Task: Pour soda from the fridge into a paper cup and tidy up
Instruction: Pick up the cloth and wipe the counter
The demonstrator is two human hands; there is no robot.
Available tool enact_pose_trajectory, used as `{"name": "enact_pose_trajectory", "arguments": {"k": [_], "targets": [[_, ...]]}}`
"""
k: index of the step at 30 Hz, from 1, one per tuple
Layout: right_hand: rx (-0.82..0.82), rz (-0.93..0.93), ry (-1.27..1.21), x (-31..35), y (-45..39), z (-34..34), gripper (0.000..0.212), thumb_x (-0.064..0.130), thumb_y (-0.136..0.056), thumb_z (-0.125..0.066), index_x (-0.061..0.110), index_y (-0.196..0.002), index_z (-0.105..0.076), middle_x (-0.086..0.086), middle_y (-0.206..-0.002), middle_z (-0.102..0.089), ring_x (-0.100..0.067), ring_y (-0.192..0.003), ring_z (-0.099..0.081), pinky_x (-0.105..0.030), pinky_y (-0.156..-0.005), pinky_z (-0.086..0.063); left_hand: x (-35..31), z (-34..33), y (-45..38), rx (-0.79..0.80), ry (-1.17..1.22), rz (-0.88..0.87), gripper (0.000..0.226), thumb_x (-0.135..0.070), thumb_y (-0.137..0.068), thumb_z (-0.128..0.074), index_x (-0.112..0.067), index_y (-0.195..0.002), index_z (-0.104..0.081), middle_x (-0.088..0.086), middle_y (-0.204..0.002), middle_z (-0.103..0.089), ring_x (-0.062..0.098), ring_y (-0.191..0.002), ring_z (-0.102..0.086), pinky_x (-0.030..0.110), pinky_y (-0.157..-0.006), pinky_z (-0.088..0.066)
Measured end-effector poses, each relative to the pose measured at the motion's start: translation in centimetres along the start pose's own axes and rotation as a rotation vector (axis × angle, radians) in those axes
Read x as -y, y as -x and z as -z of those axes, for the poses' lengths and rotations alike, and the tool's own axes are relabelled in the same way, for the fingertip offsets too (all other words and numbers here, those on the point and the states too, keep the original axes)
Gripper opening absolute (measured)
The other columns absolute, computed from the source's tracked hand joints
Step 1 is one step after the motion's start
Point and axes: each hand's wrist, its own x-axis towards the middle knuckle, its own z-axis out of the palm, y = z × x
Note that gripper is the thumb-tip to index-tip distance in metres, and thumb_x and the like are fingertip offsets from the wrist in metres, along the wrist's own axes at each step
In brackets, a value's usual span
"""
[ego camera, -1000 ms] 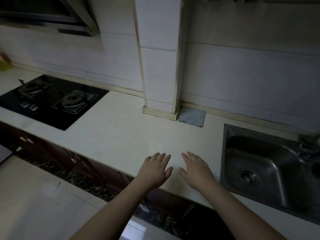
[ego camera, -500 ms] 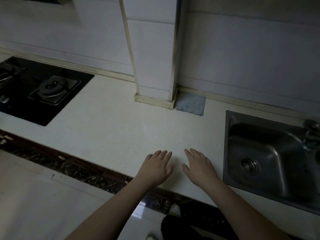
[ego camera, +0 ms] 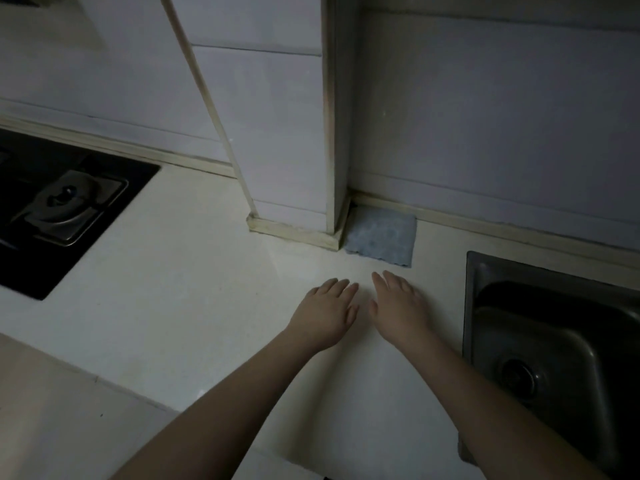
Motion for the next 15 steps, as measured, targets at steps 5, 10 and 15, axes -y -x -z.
{"name": "enact_pose_trajectory", "arguments": {"k": [5, 10, 15], "targets": [[-0.040, -0.049, 0.009, -2.7, -6.2, 0.2, 0.060, 0.037, -0.095, -0.040, 0.019, -0.149, -0.024, -0.005, -0.154, -0.026, -0.023, -0.139, -0.028, -0.034, -0.110, -0.025, 0.5, 0.3, -7.8, 0.002, 0.005, -0.073, 0.051, -0.035, -0.092, -0.035, -0.005, -0.117, -0.067, 0.018, -0.114, -0.068, 0.035, -0.103, -0.066, 0.042, -0.078, -0.057], [-0.084, -0.032, 0.019, -4.6, -10.8, -0.5, 0.056, 0.032, -0.097, -0.039, 0.018, -0.149, -0.024, -0.007, -0.157, -0.020, -0.022, -0.143, -0.020, -0.034, -0.114, -0.016, 1.5, -0.9, -14.0, 0.080, 0.064, -0.064, 0.048, -0.020, -0.090, -0.036, 0.007, -0.120, -0.061, 0.032, -0.117, -0.062, 0.046, -0.101, -0.065, 0.050, -0.079, -0.057], [-0.188, -0.024, -0.086, -5.4, -14.6, -1.7, 0.051, 0.018, -0.091, -0.047, 0.006, -0.140, -0.043, -0.018, -0.150, -0.035, -0.032, -0.138, -0.033, -0.041, -0.113, -0.023, 1.3, -1.0, -18.8, 0.085, 0.006, 0.031, 0.060, -0.024, -0.101, -0.035, -0.011, -0.154, -0.011, 0.010, -0.162, -0.011, 0.025, -0.149, -0.010, 0.032, -0.117, -0.011]]}}
